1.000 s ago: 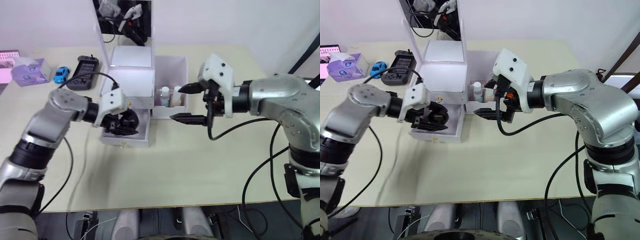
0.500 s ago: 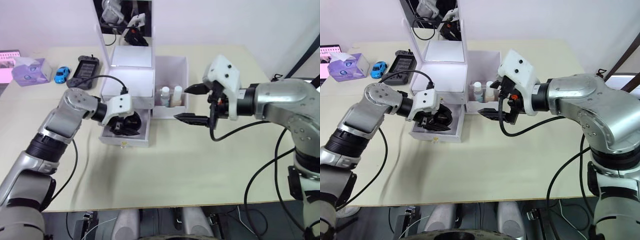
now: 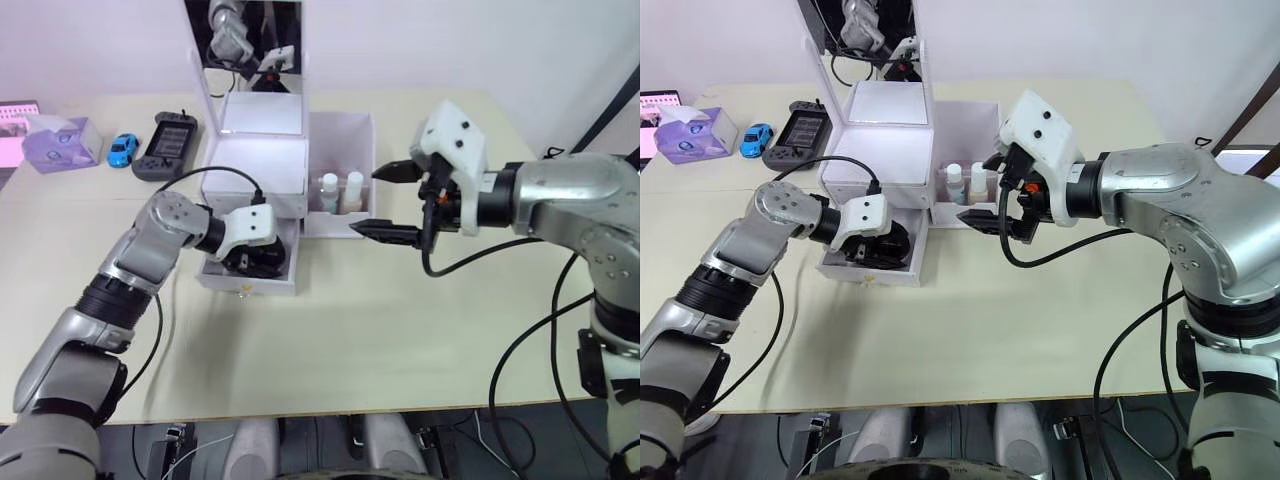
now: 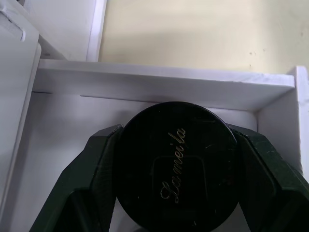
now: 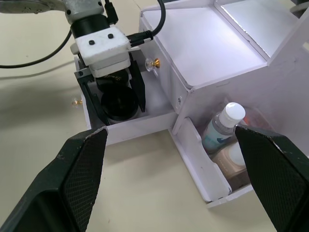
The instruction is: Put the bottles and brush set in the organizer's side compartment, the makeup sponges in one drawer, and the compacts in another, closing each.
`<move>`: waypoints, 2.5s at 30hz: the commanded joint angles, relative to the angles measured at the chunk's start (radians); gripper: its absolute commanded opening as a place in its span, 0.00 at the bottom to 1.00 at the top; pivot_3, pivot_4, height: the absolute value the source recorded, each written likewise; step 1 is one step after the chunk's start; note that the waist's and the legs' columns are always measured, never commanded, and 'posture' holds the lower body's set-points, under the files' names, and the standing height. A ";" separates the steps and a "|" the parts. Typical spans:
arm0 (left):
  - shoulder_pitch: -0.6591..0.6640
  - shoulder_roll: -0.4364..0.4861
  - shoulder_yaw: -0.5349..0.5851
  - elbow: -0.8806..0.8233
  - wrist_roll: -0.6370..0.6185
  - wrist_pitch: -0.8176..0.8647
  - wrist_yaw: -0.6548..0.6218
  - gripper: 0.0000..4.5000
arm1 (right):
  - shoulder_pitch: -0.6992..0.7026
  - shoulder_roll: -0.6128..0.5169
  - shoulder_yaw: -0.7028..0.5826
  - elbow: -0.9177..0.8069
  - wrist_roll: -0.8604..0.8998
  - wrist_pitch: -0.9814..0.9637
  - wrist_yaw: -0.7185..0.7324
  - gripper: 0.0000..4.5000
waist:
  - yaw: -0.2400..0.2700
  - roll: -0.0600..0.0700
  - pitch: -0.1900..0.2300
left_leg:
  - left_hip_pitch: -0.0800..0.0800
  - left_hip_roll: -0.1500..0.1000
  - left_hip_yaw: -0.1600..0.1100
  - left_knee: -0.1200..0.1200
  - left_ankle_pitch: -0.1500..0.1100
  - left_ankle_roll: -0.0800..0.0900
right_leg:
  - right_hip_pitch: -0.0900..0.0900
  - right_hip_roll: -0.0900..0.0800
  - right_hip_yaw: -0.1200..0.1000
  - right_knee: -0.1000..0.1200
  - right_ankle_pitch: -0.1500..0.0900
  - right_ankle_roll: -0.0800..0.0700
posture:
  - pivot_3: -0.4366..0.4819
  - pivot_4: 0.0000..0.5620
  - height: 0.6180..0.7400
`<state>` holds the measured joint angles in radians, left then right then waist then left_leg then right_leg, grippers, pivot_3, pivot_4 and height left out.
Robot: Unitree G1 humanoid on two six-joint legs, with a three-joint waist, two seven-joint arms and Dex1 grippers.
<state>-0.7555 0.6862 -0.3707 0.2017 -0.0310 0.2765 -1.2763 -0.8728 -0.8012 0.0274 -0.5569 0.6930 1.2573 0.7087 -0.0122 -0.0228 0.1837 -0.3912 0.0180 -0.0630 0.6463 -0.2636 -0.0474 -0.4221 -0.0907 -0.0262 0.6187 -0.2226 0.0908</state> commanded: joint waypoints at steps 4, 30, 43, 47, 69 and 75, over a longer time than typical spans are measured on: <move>-0.023 0.002 0.073 -0.035 -0.047 0.069 -0.011 1.00 | -0.013 -0.010 -0.026 -0.002 0.003 -0.033 0.000 1.00 | -0.001 0.000 0.000 | 0.000 0.000 0.000 0.000 0.000 0.000 | 0.000 0.000 0.000 0.000 0.000 0.000 | 0.48 0.27 1.00; 0.693 0.327 0.708 -0.604 -0.599 0.534 -0.101 0.21 | 0.018 -0.075 -0.043 0.099 0.062 -0.231 0.248 1.00 | -0.003 0.001 0.000 | 0.002 0.006 0.001 -0.001 0.000 0.000 | 0.000 0.005 0.001 0.000 -0.002 -0.005 | 0.48 0.27 1.00; 0.972 0.030 0.737 -0.558 -0.509 0.333 0.200 0.03 | 0.072 -0.109 0.025 0.125 0.022 -0.285 0.332 1.00 | 0.004 0.001 0.000 | 0.004 0.011 0.002 0.001 0.000 0.000 | 0.002 0.010 0.000 -0.003 0.002 -0.011 | 0.48 0.27 1.00; 0.876 -0.018 0.675 -0.486 -0.481 0.289 0.273 0.03 | 0.056 -0.093 0.027 0.118 0.029 -0.275 0.323 1.00 | 0.003 0.001 -0.001 | 0.003 0.011 0.003 0.002 0.000 0.000 | 0.002 0.010 0.000 -0.003 0.002 -0.011 | 0.48 0.27 1.00; 0.404 -0.083 0.463 -0.183 -0.350 0.171 0.383 0.03 | 0.053 -0.116 0.012 0.070 0.006 -0.240 0.221 1.00 | 0.020 0.001 -0.001 | 0.002 0.012 0.003 0.001 0.001 0.001 | -0.001 0.011 0.000 -0.004 0.006 -0.014 | 0.48 0.27 1.00; 0.311 -0.107 0.404 -0.066 -0.264 0.078 0.411 0.03 | 0.045 -0.110 0.016 0.065 0.002 -0.238 0.199 1.00 | 0.026 0.001 -0.001 | 0.001 0.012 0.003 0.001 0.001 0.001 | -0.001 0.011 0.000 -0.004 0.006 -0.014 | 0.48 0.27 1.00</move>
<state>-0.4090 0.5823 0.0441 0.1220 -0.3256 0.4020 -0.8796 -0.8008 -0.9014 0.0701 -0.4699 0.6993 1.0242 0.9146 0.0133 -0.0214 0.1830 -0.3900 0.0296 -0.0602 0.6479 -0.2624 -0.0459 -0.4224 -0.0794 -0.0264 0.6144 -0.2164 0.0769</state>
